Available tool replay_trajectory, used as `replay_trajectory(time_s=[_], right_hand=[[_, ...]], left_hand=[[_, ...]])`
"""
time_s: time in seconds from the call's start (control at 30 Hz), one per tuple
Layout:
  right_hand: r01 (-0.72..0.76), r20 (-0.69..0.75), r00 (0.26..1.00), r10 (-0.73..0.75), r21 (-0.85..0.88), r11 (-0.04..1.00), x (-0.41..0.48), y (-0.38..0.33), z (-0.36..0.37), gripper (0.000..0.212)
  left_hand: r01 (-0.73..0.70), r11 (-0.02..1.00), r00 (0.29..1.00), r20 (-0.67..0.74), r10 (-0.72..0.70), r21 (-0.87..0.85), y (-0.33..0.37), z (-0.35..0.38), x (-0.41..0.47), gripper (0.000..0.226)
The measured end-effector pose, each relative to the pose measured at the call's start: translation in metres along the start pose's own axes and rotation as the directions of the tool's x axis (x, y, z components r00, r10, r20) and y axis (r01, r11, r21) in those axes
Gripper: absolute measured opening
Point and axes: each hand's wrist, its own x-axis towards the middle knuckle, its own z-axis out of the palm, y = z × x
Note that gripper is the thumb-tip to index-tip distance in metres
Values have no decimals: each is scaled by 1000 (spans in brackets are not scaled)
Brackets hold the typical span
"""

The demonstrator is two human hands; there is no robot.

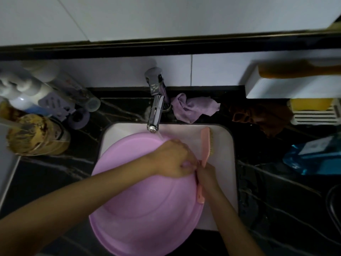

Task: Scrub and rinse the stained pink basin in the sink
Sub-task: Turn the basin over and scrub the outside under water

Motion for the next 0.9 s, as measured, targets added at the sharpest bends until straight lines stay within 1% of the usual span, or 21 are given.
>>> replay_trajectory(time_s=[0.03, 0.07, 0.13, 0.17, 0.2, 0.23, 0.3, 0.33, 0.37, 0.4, 0.43, 0.47, 0.5, 0.53, 0.57, 0.63, 0.7, 0.73, 0.8, 0.83, 0.9], right_hand=[[-16, 5, 1000, 16, -18, 1000, 0, -2, -3, 17], [-25, 16, 1000, 26, -18, 1000, -1, -4, -3, 19], [-32, 16, 999, 32, -17, 999, -2, -5, -5, 17], [-37, 11, 999, 37, -18, 999, -3, -6, -6, 16], [-39, 11, 999, 39, -20, 999, -3, -6, -6, 17], [-38, 16, 999, 38, -14, 999, -3, -6, -6, 18], [-30, 30, 999, 29, 13, 999, -5, -5, -4, 18], [-35, 37, 999, 34, 34, 999, -6, -6, -5, 18], [-43, 41, 998, 40, 57, 997, -6, -7, -5, 18], [-48, 49, 998, 45, 64, 997, -6, -7, -6, 17], [-57, 57, 997, 54, 57, 997, -5, -7, -8, 16], [-63, 72, 996, 60, 41, 997, -5, -9, -9, 16], [-74, 87, 994, 70, 42, 996, -5, -10, -10, 16], [-103, 116, 989, 93, 83, 991, -6, -12, -12, 18], [-160, 166, 977, 133, 163, 973, -7, -13, -14, 20], [-278, 293, 937, 188, 303, 912, -14, -16, -22, 24], [-318, 404, 899, 168, 337, 886, -20, -16, -35, 26], [-316, 444, 884, 149, 331, 889, -23, -14, -43, 28], [-322, 485, 865, 131, 334, 886, -31, -8, -53, 29], [-323, 480, 867, 134, 338, 884, -34, -1, -56, 28], [-308, 446, 885, 134, 345, 886, -39, 10, -56, 29]], left_hand=[[103, 994, 995, 18, -102, -32, -10, 0, 2, 47], [238, 970, 971, 32, -237, -53, -26, -1, 2, 55], [475, 870, 876, -23, -482, -129, -51, -2, -3, 67], [518, 846, 847, -59, -528, -125, -54, -1, -7, 69], [488, 870, 866, -83, -493, -73, -49, 1, -10, 67], [405, 914, 911, -84, -404, -8, -39, 3, -13, 63], [177, 983, 981, -88, -172, 49, -11, 8, -20, 50], [69, 996, 992, -113, -63, 55, 1, 13, -24, 43], [-7, 998, 989, -147, 15, 58, 6, 15, -26, 39], [-35, 999, 987, -154, 40, 35, 4, 14, -27, 38], [-7, 1000, 990, -142, 7, 1, -4, 12, -27, 40], [71, 997, 989, -126, -74, -24, -12, 8, -27, 45], [187, 982, 975, -113, -190, -40, -21, 3, -27, 53], [296, 954, 949, -96, -300, -54, -29, -1, -26, 60], [374, 924, 921, -84, -380, -79, -35, -4, -24, 65], [425, 900, 901, -47, -430, -98, -38, -8, -21, 71], [470, 880, 883, 22, -469, -65, -40, -11, -18, 76], [506, 861, 863, 40, -504, -49, -42, -11, -18, 76], [590, 805, 807, 66, -587, -57, -50, -8, -20, 62], [638, 766, 770, 97, -631, -80, -54, -4, -23, 53], [711, 692, 703, 131, -699, -123, -54, 6, -31, 46]])
